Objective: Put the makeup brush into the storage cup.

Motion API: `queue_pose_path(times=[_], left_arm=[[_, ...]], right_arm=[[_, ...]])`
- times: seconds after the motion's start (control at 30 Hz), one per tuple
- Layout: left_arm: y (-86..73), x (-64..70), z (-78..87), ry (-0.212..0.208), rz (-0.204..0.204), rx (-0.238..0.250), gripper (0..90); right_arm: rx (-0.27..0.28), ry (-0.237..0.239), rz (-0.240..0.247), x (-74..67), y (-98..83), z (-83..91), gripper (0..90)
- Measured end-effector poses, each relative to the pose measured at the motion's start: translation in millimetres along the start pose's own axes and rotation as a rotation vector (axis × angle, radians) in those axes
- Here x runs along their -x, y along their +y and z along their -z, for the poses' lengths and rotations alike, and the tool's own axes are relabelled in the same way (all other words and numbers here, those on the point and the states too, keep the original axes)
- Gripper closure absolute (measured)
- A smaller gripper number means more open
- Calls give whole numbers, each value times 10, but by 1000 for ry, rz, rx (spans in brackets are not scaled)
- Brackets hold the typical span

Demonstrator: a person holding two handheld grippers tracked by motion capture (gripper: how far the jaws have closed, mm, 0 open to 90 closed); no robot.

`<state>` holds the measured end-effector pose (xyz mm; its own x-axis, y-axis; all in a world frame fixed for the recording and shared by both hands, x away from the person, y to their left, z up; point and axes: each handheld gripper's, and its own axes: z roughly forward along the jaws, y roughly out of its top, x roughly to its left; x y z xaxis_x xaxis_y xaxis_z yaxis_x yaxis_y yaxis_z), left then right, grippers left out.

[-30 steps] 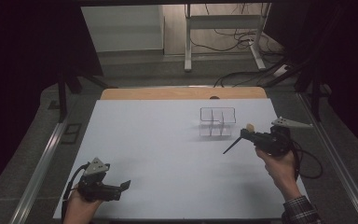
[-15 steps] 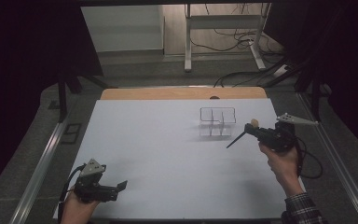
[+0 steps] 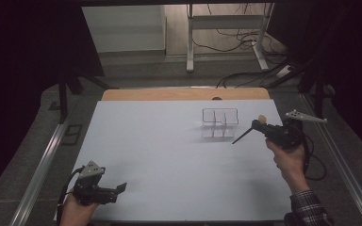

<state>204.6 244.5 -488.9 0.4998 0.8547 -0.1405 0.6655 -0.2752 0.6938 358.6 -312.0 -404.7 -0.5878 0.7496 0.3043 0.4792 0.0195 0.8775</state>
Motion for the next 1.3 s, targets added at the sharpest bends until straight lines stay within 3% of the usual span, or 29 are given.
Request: queue_pose_path(times=[1.3], left_arm=[[-23, -19, 6, 11, 8, -10, 7]], right_arm=[[58, -9, -21, 168, 267, 14, 839]])
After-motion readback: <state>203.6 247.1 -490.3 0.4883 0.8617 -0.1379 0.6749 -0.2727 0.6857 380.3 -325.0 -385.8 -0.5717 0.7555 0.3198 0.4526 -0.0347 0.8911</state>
